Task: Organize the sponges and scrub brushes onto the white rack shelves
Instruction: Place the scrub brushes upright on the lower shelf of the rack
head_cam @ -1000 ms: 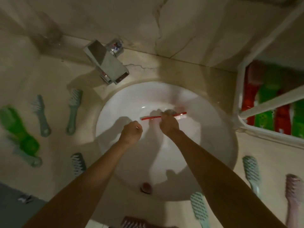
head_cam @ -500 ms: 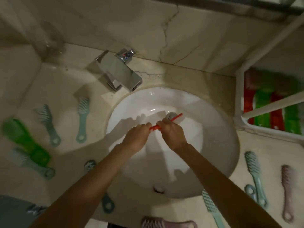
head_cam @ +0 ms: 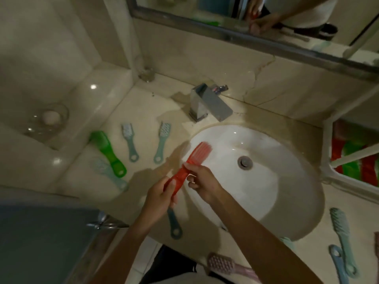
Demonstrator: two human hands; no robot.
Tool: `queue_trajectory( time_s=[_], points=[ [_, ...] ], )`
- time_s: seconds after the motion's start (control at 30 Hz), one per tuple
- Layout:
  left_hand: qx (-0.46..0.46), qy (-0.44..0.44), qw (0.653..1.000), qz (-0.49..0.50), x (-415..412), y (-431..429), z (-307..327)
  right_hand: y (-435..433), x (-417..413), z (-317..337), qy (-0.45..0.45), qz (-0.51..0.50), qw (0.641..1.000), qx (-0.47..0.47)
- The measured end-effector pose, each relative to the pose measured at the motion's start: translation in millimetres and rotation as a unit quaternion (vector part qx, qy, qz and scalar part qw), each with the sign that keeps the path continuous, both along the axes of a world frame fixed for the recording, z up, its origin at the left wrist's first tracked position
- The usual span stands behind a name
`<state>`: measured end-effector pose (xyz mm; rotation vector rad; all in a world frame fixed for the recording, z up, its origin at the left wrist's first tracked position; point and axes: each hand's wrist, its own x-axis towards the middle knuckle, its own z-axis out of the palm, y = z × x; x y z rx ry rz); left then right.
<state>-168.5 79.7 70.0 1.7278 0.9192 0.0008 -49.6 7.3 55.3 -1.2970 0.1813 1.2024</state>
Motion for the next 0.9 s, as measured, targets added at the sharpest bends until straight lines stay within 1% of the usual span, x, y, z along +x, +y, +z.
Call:
queue_trajectory(
  time_s=[0.07,0.13,0.2,0.23,0.3,0.4,0.47,0.6,0.73,0.9],
  points=[
    [0.027,0.025,0.999,0.014,-12.6,13.5,2.2,24.4,-3.8,2.1,0.006,0.027,1.0,0.001],
    [0.095,0.058,0.991,0.072,-22.3,35.7,3.0,44.7,-8.7,8.8,-0.032,0.082,0.996,-0.028],
    [0.162,0.077,0.968,0.173,-29.4,65.9,0.4,58.6,-13.8,17.8,-0.093,0.147,0.981,-0.081],
    [0.192,0.082,0.956,0.206,-31.0,82.4,-3.4,64.4,-15.9,21.1,-0.123,0.172,0.972,-0.105],
    [0.228,0.114,0.944,0.211,-28.3,111.6,-13.2,74.0,-19.6,23.7,-0.154,0.192,0.96,-0.132],
    [0.219,0.172,0.941,0.191,-9.8,137.8,-20.1,81.1,-24.2,24.9,-0.168,0.191,0.955,-0.155],
    [0.215,0.207,0.942,0.155,3.3,147.1,-25.7,80.4,-24.0,25.3,-0.172,0.186,0.953,-0.166],
    [0.204,0.241,0.943,0.107,22.4,157.6,-39.5,71.9,-17.6,24.8,-0.193,0.16,0.95,-0.184],
    [0.194,0.263,0.94,0.103,27.9,162.6,-44.2,62.4,-11.6,24.1,-0.197,0.142,0.948,-0.203],
    [0.158,0.243,0.944,0.157,33.1,167.2,-49.6,57.5,-14.2,18.9,-0.206,0.149,0.944,-0.211]
  ],
)
